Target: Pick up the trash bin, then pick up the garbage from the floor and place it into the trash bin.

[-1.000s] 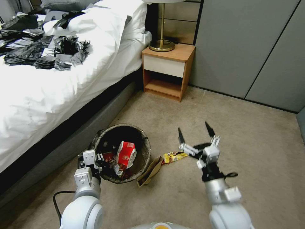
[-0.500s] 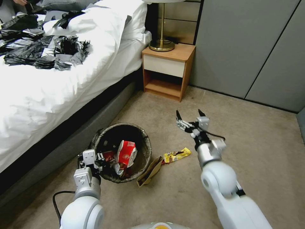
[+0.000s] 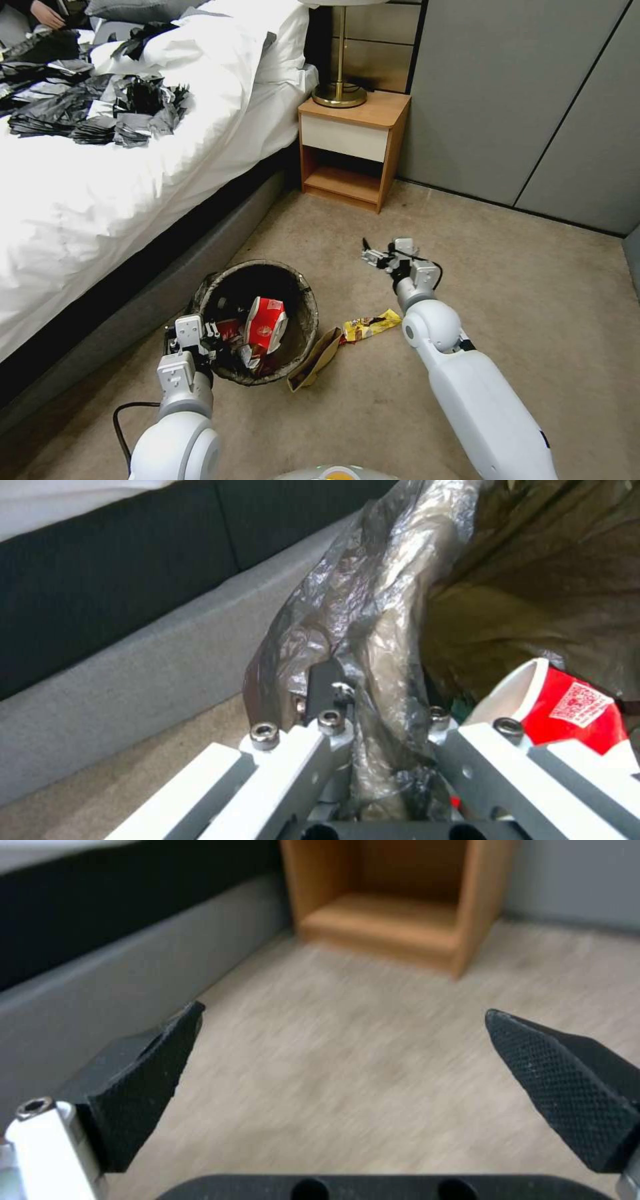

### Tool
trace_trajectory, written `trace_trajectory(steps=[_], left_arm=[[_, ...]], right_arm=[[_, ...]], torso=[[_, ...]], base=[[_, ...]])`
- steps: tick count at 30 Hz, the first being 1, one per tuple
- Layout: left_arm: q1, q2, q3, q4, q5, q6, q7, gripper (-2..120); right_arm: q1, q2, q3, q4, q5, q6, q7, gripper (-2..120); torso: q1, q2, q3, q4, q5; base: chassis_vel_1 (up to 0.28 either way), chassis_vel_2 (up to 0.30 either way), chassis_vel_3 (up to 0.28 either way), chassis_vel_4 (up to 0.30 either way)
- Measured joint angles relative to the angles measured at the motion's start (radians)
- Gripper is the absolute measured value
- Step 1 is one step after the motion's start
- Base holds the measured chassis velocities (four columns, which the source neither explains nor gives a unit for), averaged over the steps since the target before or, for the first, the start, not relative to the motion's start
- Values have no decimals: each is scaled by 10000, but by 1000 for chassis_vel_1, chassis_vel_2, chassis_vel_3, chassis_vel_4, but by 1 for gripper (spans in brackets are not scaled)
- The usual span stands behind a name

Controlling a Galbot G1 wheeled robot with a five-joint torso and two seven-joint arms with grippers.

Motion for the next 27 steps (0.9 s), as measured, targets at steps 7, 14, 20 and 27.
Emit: trace_trajectory(steps=[7,14,20,27], left_arm=[[-79,-30,77,169,28,16,-5,1],[-46,-17,67,202,47,17,-10,1],[-65,-15,70,247,48,17,-10,1],[-78,-18,99,266,50,17,-11,1]], right_arm=[[299,369,-1180,-1014,820,-653,259,100],[416,486,-1770,-1788,863,-1078,397,100],[554,464,-1642,-2335,693,-1195,261,100],[435,283,-1301,-2974,279,-1038,-41,100]], torso=[[0,0,0,2,-1],[0,0,-1,2,0],[0,0,-1,1,0],[-2,0,-1,1,1]], base=[[0,0,0,0],[0,0,0,0],[0,0,0,0],[0,0,0,0]])
